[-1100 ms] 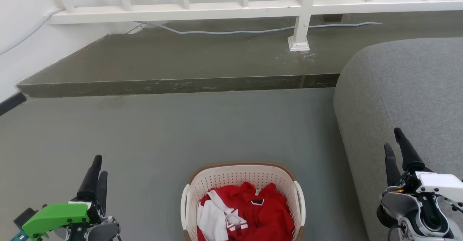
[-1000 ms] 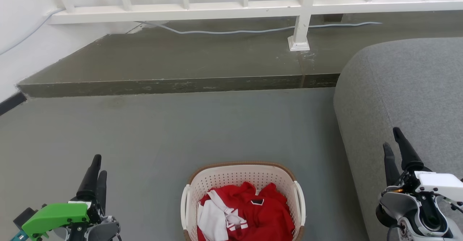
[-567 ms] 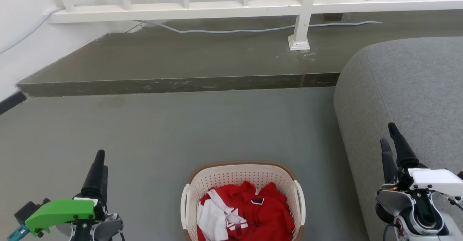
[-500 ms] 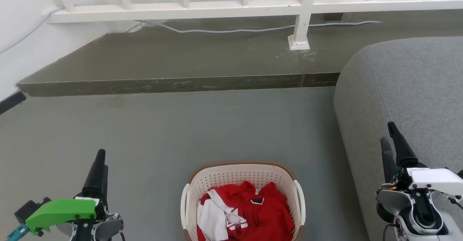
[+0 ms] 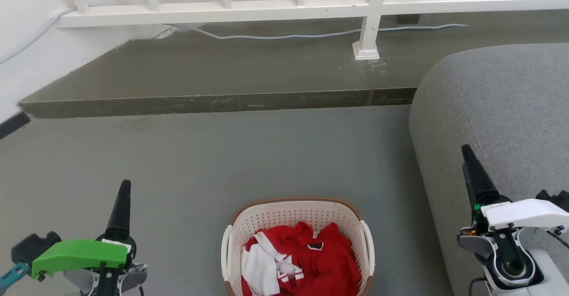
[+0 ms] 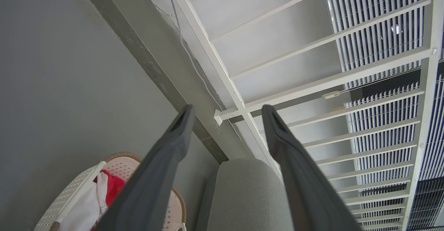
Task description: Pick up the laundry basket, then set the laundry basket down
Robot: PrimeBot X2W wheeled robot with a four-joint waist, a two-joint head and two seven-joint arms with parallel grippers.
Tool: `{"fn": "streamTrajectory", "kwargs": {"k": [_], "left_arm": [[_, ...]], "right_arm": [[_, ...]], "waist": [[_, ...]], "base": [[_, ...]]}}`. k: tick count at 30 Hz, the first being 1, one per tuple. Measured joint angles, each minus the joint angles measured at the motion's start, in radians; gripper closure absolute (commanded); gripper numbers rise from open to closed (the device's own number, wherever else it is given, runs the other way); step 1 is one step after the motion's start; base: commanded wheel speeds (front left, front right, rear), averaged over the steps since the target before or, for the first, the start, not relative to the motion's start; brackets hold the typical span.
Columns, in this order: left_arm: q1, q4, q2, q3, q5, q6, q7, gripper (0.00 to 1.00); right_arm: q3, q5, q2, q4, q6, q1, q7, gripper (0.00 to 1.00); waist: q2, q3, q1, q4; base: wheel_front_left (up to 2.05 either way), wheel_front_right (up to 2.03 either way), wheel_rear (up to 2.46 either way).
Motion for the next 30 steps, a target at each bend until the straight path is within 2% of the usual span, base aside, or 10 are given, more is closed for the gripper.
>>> {"fn": "streamTrajectory", "kwargs": {"k": [12, 30], "left_arm": [[0.0, -0.023, 0.0, -0.023, 0.235, 0.01, -0.04, 0.0], [0.0, -0.061, -0.017, -0.04, 0.477, 0.02, -0.09, 0.0]], "right_arm": [[0.024, -0.225, -0.03, 0.01, 0.0, -0.015, -0.034, 0.0], [0.043, -0.462, -0.021, 0.0, -0.008, -0.017, -0.084, 0.0]], "waist": [[0.0, 0.0, 0.0, -0.003], [0.0, 0.016, 0.0, -0.004]], "base": [[0.0, 0.0, 0.0], [0.0, 0.0, 0.0]]}}
